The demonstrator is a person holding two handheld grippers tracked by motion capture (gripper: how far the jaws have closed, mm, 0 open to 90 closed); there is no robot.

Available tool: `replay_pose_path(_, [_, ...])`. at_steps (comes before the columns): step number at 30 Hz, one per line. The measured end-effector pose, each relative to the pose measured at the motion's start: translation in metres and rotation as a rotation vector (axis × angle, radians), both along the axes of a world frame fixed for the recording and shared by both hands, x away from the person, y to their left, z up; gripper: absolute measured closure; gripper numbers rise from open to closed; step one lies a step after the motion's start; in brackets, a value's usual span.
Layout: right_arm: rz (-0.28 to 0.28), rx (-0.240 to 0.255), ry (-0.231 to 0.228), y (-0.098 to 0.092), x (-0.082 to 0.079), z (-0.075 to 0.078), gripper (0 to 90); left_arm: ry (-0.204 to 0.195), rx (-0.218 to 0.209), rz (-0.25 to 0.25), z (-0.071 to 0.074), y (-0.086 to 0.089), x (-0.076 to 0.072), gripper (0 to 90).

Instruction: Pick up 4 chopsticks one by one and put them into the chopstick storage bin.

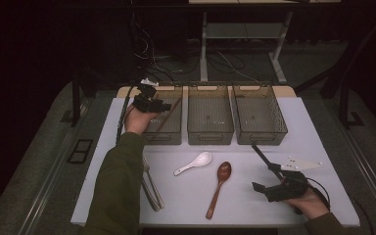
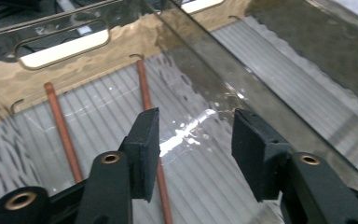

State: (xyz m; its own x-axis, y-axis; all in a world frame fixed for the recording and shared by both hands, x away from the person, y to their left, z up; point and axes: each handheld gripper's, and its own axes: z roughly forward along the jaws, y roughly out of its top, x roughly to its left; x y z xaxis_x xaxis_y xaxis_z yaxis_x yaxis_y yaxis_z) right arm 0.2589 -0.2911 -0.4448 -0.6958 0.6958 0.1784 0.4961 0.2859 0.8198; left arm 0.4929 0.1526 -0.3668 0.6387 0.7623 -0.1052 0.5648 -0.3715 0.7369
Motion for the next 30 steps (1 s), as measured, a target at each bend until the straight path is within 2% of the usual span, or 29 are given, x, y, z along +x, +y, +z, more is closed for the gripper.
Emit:
replay_pose_path(7, [-0.001,0.000,0.000,0.000,0.000,0.000,1.6,0.003,-0.033,-0.056,0.008,-0.006,-0.012,42.5])
replay_pose_path(9, [-0.001,0.000,0.000,0.000,0.000,0.000,1.6,-0.011,-0.025,-0.084,0.011,-0.008,-0.015,40.8])
replay_pose_path(18, [-0.002,-0.001,0.000,0.000,0.000,0.000,1.6,-0.059,-0.074,-0.157,0.022,-0.015,-0.038,36.7])
replay_pose_path(21, [-0.003,-0.001,0.001,0.000,0.000,0.000,1.6,-0.069,-0.073,-0.182,0.024,-0.017,-0.047,35.1])
replay_pose_path(25, [-0.002,-0.002,0.001,0.000,0.000,0.000,1.6,-0.070,-0.092,-0.209,0.025,-0.019,-0.058,31.0])
replay_pose_path(30, [-0.004,-0.001,0.002,0.000,0.000,0.000,1.6,-0.079,-0.082,-0.236,0.023,-0.022,-0.074,25.3])
